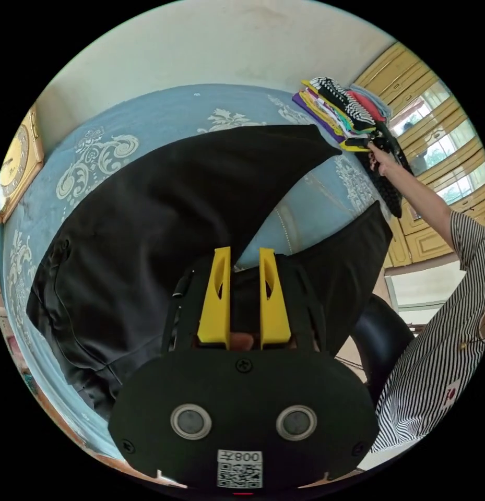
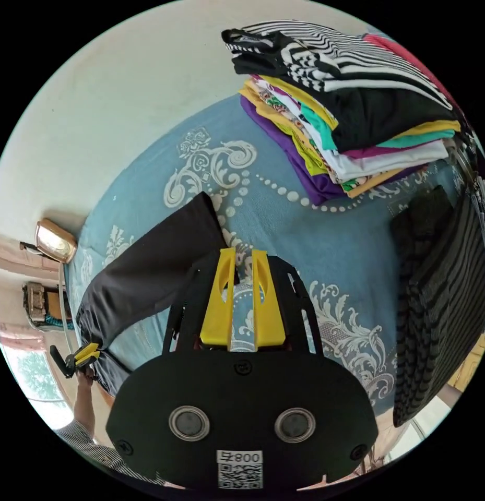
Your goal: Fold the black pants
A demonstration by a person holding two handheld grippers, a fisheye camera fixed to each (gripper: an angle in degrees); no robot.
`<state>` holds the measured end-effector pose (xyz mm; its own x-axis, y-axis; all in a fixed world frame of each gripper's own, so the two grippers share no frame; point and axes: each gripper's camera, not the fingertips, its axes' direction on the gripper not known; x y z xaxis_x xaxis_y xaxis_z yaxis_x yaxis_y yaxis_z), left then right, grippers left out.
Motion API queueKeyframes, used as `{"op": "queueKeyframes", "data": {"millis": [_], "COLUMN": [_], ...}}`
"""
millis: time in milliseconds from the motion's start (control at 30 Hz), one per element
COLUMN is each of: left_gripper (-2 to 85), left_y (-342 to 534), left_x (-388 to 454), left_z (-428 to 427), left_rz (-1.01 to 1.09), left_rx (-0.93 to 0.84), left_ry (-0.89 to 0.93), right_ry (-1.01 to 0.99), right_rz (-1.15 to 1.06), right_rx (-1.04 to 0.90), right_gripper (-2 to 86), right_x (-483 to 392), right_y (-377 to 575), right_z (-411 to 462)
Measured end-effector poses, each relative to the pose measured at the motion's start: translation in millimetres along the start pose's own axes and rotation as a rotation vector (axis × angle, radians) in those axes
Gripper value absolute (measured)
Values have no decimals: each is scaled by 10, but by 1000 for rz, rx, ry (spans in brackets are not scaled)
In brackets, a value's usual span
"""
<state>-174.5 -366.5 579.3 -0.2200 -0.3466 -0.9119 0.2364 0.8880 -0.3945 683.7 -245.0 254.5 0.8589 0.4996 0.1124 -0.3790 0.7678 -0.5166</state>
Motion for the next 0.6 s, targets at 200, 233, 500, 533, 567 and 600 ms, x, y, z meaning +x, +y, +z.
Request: {"op": "queueKeyframes", "data": {"millis": [200,233,500,533,567,600], "left_gripper": [111,115,121,118,117,111], "left_y": [-293,-387,-1046,-1140,-1183,-1251], "left_x": [-729,-891,-1550,-1589,-1604,-1622], "left_z": [-204,-200,-54,7,45,131], "left_rz": [-146,-174,-225,-220,-216,-208], "left_rx": [81,70,13,-13,-31,-74], "left_ry": [-66,-77,-175,-187,-195,-229], "right_ry": [9,4,30,56,61,61], "right_rz": [-146,-151,-113,-105,-118,-121], "right_rx": [-17,-18,-72,-63,-62,-62], "right_gripper": [101,102,92,78,63,55], "right_x": [-608,-690,-924,-949,-981,-994], "right_y": [-392,-462,-655,-643,-629,-623], "right_z": [26,54,209,196,183,175]}}
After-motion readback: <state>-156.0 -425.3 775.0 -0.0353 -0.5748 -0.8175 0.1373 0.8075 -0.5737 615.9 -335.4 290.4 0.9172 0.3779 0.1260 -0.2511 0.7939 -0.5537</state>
